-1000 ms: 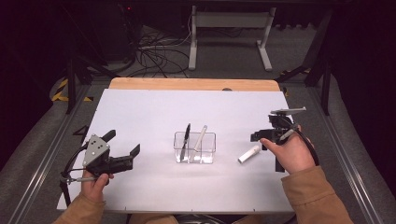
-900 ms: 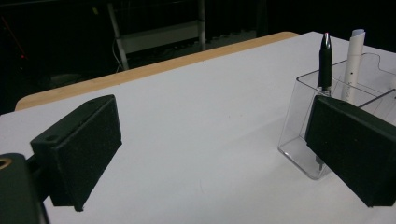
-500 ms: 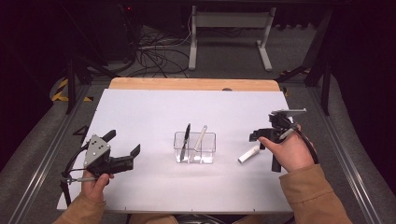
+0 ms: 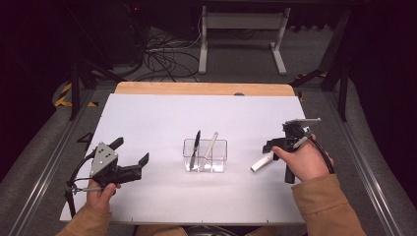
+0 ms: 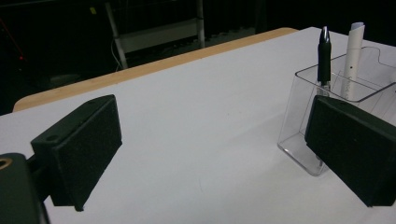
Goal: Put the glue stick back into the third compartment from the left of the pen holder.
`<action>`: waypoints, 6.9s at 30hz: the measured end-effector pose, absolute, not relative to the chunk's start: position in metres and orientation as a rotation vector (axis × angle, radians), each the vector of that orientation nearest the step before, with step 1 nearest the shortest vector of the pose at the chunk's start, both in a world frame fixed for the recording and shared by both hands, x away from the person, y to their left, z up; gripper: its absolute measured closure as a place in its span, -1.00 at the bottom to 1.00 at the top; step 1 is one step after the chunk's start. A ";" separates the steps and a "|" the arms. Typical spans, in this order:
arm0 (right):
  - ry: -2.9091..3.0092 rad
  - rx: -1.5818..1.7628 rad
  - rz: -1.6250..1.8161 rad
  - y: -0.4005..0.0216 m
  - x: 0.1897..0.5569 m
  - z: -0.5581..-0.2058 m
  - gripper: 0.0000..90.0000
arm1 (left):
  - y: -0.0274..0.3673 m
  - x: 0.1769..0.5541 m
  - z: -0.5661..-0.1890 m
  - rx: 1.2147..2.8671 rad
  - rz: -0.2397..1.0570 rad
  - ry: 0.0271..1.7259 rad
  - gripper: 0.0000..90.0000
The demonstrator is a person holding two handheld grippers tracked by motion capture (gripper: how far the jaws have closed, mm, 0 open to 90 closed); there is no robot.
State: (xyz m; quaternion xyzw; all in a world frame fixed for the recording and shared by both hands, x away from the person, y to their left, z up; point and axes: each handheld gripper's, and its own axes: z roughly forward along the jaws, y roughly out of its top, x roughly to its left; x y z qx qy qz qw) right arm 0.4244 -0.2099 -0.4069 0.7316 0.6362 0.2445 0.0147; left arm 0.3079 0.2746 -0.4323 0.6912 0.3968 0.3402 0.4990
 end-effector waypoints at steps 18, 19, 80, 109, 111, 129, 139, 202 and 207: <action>1.862 2.437 0.727 -0.210 0.431 -0.427 0.06 | 0.270 0.311 -0.435 1.697 0.816 0.938 -0.89; 1.857 2.439 0.729 -0.211 0.431 -0.427 0.07 | 0.270 0.311 -0.435 1.698 0.815 0.937 -0.89; 1.745 2.581 0.712 -0.213 0.444 -0.451 0.50 | 0.264 0.311 -0.439 1.731 0.816 0.919 -0.89; 1.804 2.051 1.110 -0.217 0.412 -0.391 0.50 | 0.264 0.310 -0.439 1.731 0.823 0.923 -0.89; 1.809 1.955 1.145 -0.216 0.409 -0.389 0.50 | 0.264 0.310 -0.439 1.730 0.824 0.924 -0.89; 1.970 1.304 1.386 -0.208 0.393 -0.378 0.50 | 0.264 0.310 -0.439 1.729 0.824 0.924 -0.89; 1.992 1.076 1.474 -0.203 0.386 -0.374 0.50 | 0.264 0.310 -0.439 1.726 0.828 0.926 -0.89; 2.000 0.743 1.833 -0.129 0.380 -0.403 0.50 | 0.268 0.306 -0.441 1.722 0.835 0.935 -0.89; 2.000 0.738 1.836 -0.124 0.382 -0.407 0.49 | 0.268 0.306 -0.441 1.722 0.836 0.935 -0.89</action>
